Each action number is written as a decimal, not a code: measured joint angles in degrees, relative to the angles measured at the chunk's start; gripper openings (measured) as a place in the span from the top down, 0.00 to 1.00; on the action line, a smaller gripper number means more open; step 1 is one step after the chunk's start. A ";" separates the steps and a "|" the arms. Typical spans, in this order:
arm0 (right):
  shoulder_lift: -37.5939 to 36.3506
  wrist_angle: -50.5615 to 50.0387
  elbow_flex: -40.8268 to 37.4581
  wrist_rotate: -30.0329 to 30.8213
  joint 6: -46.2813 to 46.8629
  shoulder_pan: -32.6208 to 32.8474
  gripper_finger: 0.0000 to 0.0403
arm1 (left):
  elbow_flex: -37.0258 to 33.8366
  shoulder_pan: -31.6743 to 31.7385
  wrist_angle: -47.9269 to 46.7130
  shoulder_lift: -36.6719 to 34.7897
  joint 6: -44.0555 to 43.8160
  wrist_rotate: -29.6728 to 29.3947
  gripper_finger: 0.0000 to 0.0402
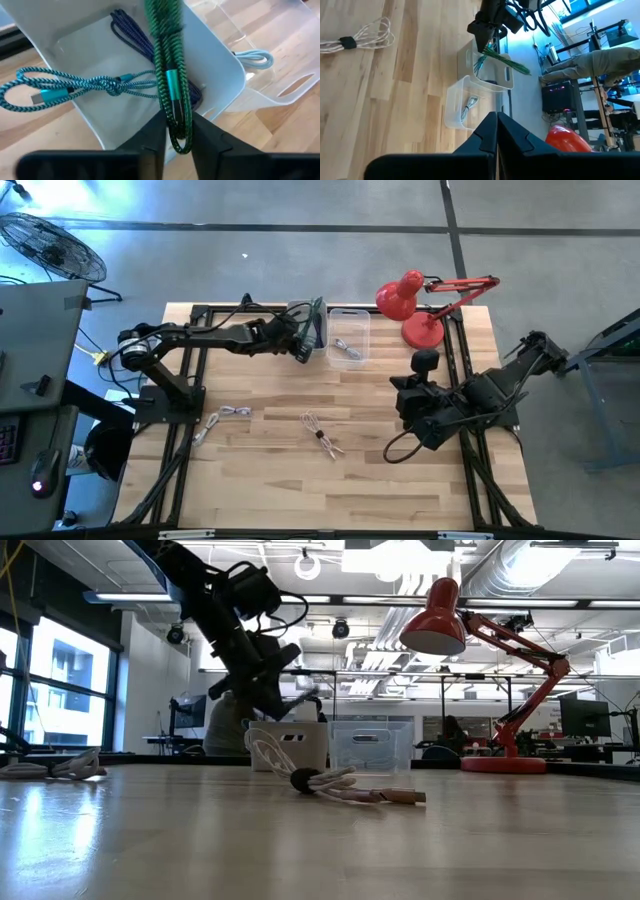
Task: Pick & Place USB Port
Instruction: Put the green patterned charger cable into the gray bin, then put the purple charger cable into the transparent bin
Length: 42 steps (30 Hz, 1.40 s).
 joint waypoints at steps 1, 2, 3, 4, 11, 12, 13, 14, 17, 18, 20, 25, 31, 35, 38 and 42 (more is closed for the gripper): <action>0.00 -0.02 0.00 -0.02 0.08 0.00 1.00 | 0.00 0.00 -0.05 0.00 -0.04 0.25 0.78; 0.00 -0.02 0.00 -0.17 0.11 0.00 1.00 | 0.00 0.00 -0.05 0.00 -0.04 0.42 0.75; 0.00 -0.02 0.00 -0.43 0.11 0.00 1.00 | 0.00 0.00 -0.05 0.00 -0.07 0.56 0.73; 0.00 0.00 0.00 -0.68 0.11 0.00 0.99 | 0.00 0.00 -0.06 0.00 -0.07 0.59 0.71; 0.00 -0.01 0.00 -2.50 0.15 0.00 0.99 | 0.00 0.00 0.52 0.00 2.25 2.60 0.67; 0.00 0.00 0.00 -2.68 0.15 0.00 0.99 | 0.00 0.00 1.38 -0.05 4.67 3.56 0.67; 0.00 0.00 0.00 -2.91 0.17 0.00 0.99 | 0.00 0.02 2.26 -0.38 7.63 4.56 0.67; 0.00 0.00 0.00 -3.25 0.17 0.00 0.99 | 0.00 0.01 3.09 -0.87 10.73 5.44 0.67; 0.00 0.00 -0.02 -5.19 0.04 0.00 0.99 | 0.00 0.00 4.77 -3.85 18.85 7.88 0.67; 0.00 0.02 -0.02 -5.85 0.02 0.00 1.00 | 0.00 0.00 4.76 -5.19 21.00 8.54 0.67; 0.00 0.02 -0.02 -7.55 -0.18 0.00 1.00 | 0.00 0.00 3.62 -8.44 25.05 10.38 0.67; 0.00 1.09 -0.02 -12.19 -2.64 -0.22 0.99 | 0.02 -0.75 0.71 -18.68 32.73 15.90 0.67; 0.00 9.75 -0.02 -22.61 -12.07 -0.59 0.99 | 0.02 -6.57 -6.89 -30.64 39.05 14.96 0.67; 0.00 18.29 -0.02 -28.10 -13.79 -1.10 0.96 | 0.02 -11.34 -12.18 -36.91 42.24 11.99 0.67; 0.00 21.02 -0.02 -27.46 -13.66 -1.45 0.92 | 0.04 -14.84 -17.13 -40.25 43.12 9.30 0.67; 0.00 22.14 -0.02 -22.89 -13.56 -2.42 0.84 | 0.04 -18.73 -25.77 -41.92 42.11 6.58 0.67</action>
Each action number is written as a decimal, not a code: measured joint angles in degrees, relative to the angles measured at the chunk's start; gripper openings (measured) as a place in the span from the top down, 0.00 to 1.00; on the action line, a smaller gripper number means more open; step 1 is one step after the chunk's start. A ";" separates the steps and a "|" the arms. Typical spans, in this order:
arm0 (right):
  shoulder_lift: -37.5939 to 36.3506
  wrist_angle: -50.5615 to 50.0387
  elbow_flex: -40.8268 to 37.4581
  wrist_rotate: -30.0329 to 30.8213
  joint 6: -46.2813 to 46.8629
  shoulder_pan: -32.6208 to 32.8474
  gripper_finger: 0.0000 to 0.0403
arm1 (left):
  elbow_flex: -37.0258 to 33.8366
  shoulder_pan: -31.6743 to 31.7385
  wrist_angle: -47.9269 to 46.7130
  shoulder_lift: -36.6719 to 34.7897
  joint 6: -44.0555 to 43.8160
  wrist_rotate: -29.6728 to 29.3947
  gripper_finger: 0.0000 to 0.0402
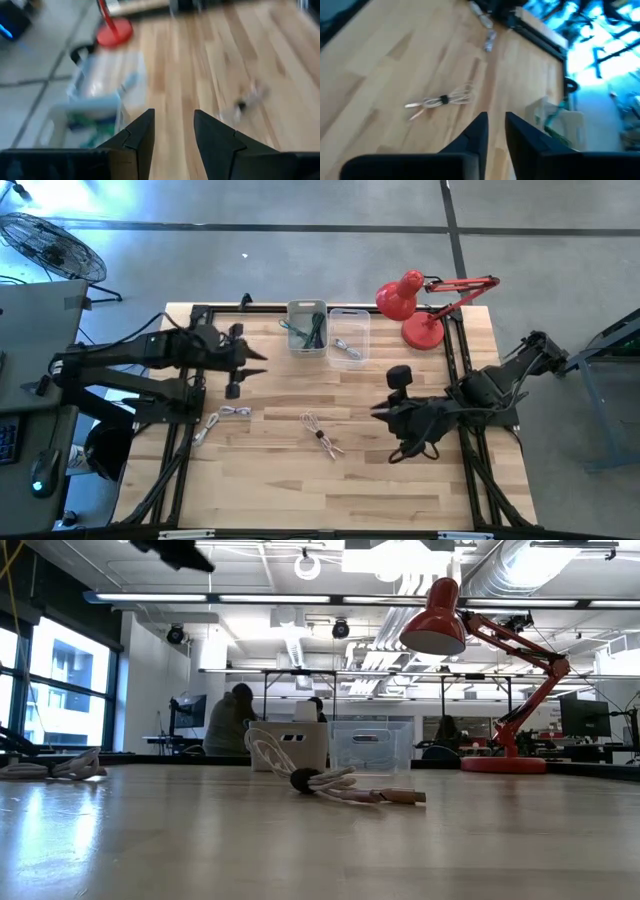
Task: Pick & Place USB Port
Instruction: Put the purple charger cable into the transparent bin
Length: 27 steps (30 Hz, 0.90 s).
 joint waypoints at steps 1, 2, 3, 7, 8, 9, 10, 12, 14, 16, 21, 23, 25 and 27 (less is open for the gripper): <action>0.00 0.39 0.00 0.79 0.65 -0.42 0.83 | 0.00 -0.78 -2.45 0.00 -0.13 -0.37 0.67; 0.00 0.67 0.00 1.27 1.33 -0.91 0.81 | 0.00 -1.58 -4.75 0.02 -0.13 -0.74 0.67; 0.00 0.83 0.00 1.44 1.93 -1.39 0.79 | 0.00 -2.35 -6.89 0.04 -0.11 -1.22 0.67; 0.00 1.70 0.00 -0.05 3.63 -3.13 0.75 | 0.00 -5.38 -15.26 0.34 1.31 -1.69 0.67; 0.00 1.74 0.00 -0.79 4.08 -3.43 0.74 | -0.01 -6.17 -17.64 0.37 1.99 -1.74 0.67; 0.00 1.77 0.00 -1.41 4.64 -3.63 0.73 | 0.00 -6.93 -20.06 0.35 2.64 -1.86 0.67; 0.00 1.77 0.00 -2.14 5.31 -3.80 0.72 | 0.00 -7.72 -22.58 0.36 3.06 -1.95 0.67; 0.00 1.77 0.00 -2.92 6.49 -3.81 0.72 | 0.00 -9.22 -27.43 0.67 3.32 -2.25 0.67; 0.00 1.77 0.00 -2.97 7.69 -3.81 0.71 | -0.01 -10.53 -30.86 1.23 3.31 -2.26 0.67; 0.00 1.77 0.00 -3.01 9.10 -3.74 0.71 | 0.00 -11.81 -32.42 1.78 3.31 -2.15 0.67; 0.00 1.77 0.00 -3.24 11.54 -3.74 0.71 | -0.02 -14.80 -32.69 3.82 3.28 -0.78 0.67; 0.00 1.88 0.00 -3.27 11.21 -3.74 0.71 | -0.01 -15.84 -33.21 5.04 2.91 -0.78 0.67; 0.00 2.05 0.00 -3.05 10.68 -3.74 0.71 | 0.00 -16.77 -33.37 6.43 2.87 -0.99 0.67; 0.00 2.05 0.00 -2.94 10.65 -3.72 0.71 | -0.02 -17.44 -33.83 8.09 2.85 -1.72 0.67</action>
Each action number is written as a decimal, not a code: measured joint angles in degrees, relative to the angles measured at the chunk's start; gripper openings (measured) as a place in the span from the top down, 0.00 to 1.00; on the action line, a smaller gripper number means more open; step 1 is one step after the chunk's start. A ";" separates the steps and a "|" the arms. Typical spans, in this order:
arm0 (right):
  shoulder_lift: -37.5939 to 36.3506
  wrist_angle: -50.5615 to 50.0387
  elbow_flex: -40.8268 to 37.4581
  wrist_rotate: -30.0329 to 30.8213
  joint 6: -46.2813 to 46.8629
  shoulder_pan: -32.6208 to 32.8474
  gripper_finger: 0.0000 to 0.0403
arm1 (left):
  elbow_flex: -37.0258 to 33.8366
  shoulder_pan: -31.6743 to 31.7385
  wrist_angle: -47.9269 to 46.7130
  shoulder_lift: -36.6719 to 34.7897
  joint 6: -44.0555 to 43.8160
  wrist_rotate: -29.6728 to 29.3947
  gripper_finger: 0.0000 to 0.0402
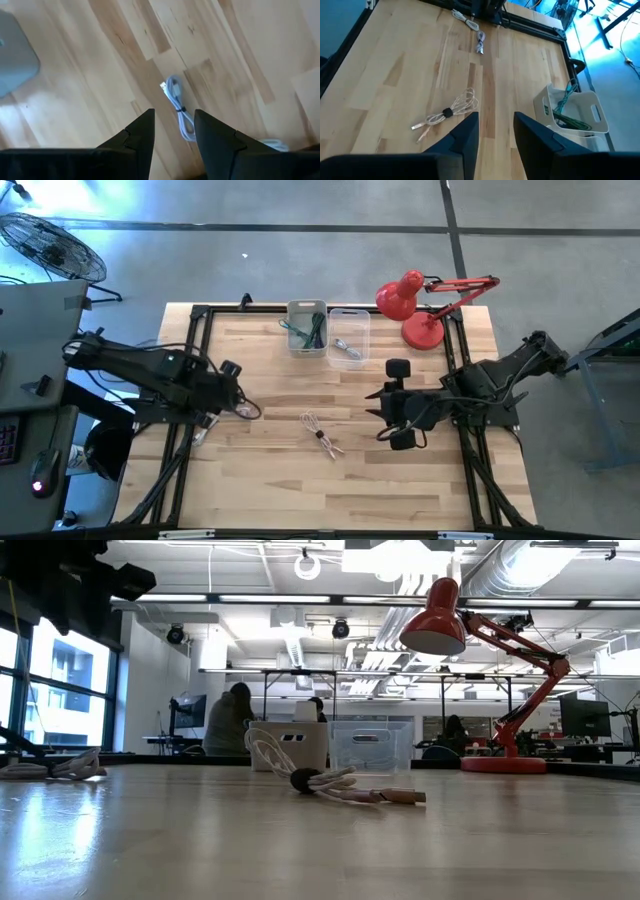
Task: Pick & Place USB Port
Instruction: Put the purple charger cable into the transparent bin
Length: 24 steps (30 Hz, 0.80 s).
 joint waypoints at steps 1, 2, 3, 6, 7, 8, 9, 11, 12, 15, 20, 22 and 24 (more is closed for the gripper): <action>0.00 0.02 0.00 0.00 -0.02 0.00 0.71 | 0.02 -0.08 -0.23 0.81 -0.07 -0.18 0.67; 0.03 0.02 0.00 0.00 -0.04 0.00 0.71 | 0.00 -0.09 -0.48 1.66 -0.44 -0.19 0.67; 0.14 0.06 0.00 0.02 -0.07 0.00 0.72 | 0.00 -0.07 -0.66 2.50 -1.13 -0.23 0.67; 0.33 -0.09 -0.01 -0.16 -0.11 0.00 0.72 | 0.01 0.19 -0.63 4.90 -1.92 -0.36 0.67; 0.33 -0.11 -0.02 -0.45 -0.11 0.00 0.72 | 0.00 0.17 -0.67 5.64 -1.83 -0.40 0.67; 0.33 -0.11 -0.02 -0.55 -0.11 0.00 0.72 | 0.00 0.17 -0.65 6.32 -1.85 -0.50 0.67; 0.33 -0.11 -0.02 -0.57 -0.11 0.00 0.72 | 0.00 0.17 -0.63 6.99 -2.50 -0.52 0.67; 0.33 -0.13 -0.02 -0.76 -0.11 0.00 0.72 | 0.00 0.17 -0.65 8.65 -5.74 -0.52 0.67; 0.33 -0.20 -0.02 -1.22 -0.12 0.00 0.72 | 0.00 0.17 -0.73 9.52 -7.43 -0.38 0.67; 0.33 -1.18 -0.02 -3.31 -0.13 0.00 0.72 | 0.00 0.16 -1.87 12.44 -10.55 -0.36 0.67; 0.33 -2.87 -0.02 -2.59 -0.57 0.02 0.72 | 0.00 0.17 -2.80 17.64 -12.30 -0.33 0.67; 0.33 -3.26 -0.02 -2.34 -0.59 0.02 0.72 | 0.00 0.17 -2.57 19.35 -13.21 -0.32 0.67; 0.33 -3.54 -0.02 -2.43 -0.59 0.02 0.72 | 0.00 0.17 -2.08 20.73 -13.98 -0.36 0.67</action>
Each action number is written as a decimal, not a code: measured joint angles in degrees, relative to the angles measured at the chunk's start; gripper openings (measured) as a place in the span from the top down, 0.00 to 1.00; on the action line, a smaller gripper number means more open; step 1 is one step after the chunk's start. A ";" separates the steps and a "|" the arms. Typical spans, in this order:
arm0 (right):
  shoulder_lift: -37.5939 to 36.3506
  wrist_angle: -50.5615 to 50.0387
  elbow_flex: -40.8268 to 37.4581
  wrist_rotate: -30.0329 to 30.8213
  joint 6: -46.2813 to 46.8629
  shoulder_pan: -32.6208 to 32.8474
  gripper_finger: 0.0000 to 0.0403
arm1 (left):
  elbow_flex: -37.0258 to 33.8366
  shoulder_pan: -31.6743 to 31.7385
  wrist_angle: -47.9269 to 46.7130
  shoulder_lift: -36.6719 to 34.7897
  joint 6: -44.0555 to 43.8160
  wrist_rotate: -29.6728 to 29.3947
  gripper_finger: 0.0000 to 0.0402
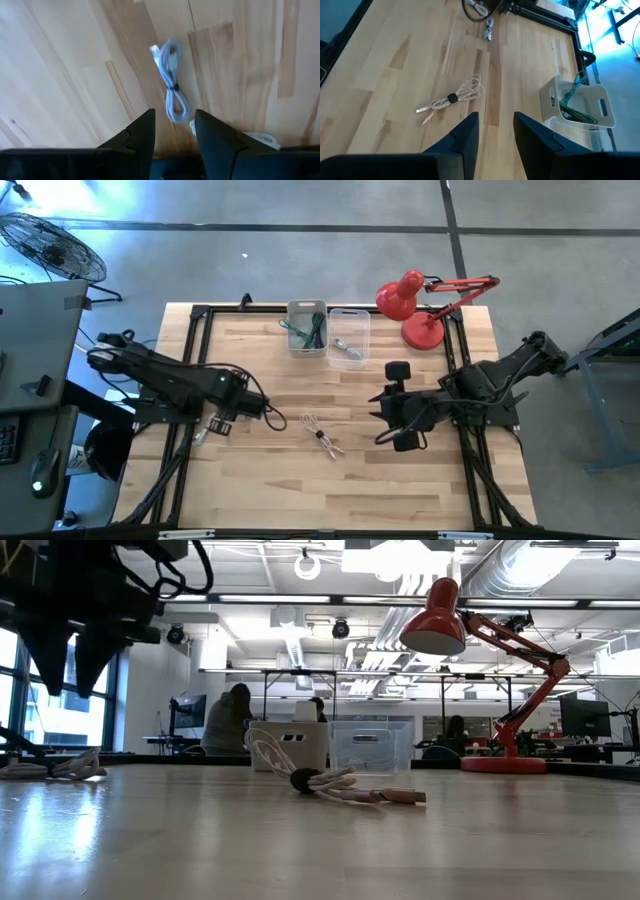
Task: Pick & Place USB Port
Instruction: Put the purple charger cable into the transparent bin
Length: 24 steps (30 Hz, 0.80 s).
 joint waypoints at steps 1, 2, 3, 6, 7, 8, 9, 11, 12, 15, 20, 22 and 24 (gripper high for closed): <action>0.00 0.01 0.00 -0.04 0.00 -0.01 0.72 | 0.00 0.00 0.79 0.53 -0.10 -0.11 0.67; 0.00 0.01 0.00 -0.01 -0.08 0.00 0.72 | 0.00 0.00 1.43 0.91 -0.14 -0.44 0.67; 0.00 0.02 0.00 0.01 -0.11 0.00 0.72 | 0.00 0.00 1.89 1.17 -0.07 -0.84 0.67; 0.00 0.02 0.00 -0.25 0.36 0.03 0.72 | -0.75 0.00 4.36 1.28 0.71 -1.04 0.67; 0.00 0.02 0.00 -0.46 0.81 0.20 0.72 | -1.67 0.02 4.78 1.15 0.90 -1.06 0.67; 0.00 -0.02 0.00 -0.80 1.33 0.44 0.72 | -2.73 0.02 4.82 0.80 0.92 -1.26 0.67; 0.00 -0.02 0.00 -1.15 1.72 0.74 0.72 | -3.90 0.02 4.77 0.25 0.86 -1.47 0.67; 0.00 0.00 0.00 -1.71 2.38 1.75 0.72 | -6.38 0.02 5.68 -0.88 0.18 -1.35 0.67; 0.00 0.00 0.00 -1.97 2.75 2.37 0.72 | -7.86 0.02 6.49 -1.67 -0.52 -1.12 0.67; 0.00 0.04 0.00 -2.25 3.56 4.12 0.72 | -11.47 0.00 8.65 -4.61 -2.30 -1.13 0.67; 0.00 1.05 0.00 -2.05 4.57 6.41 0.72 | -15.57 0.00 14.73 -8.39 -3.96 -1.36 0.67; 0.00 1.74 0.00 -2.03 5.35 6.96 0.72 | -16.43 0.00 15.67 -8.58 -3.82 -1.31 0.67; 0.00 1.96 0.00 -1.92 5.98 7.32 0.72 | -16.98 0.00 16.01 -8.43 -3.79 -1.25 0.67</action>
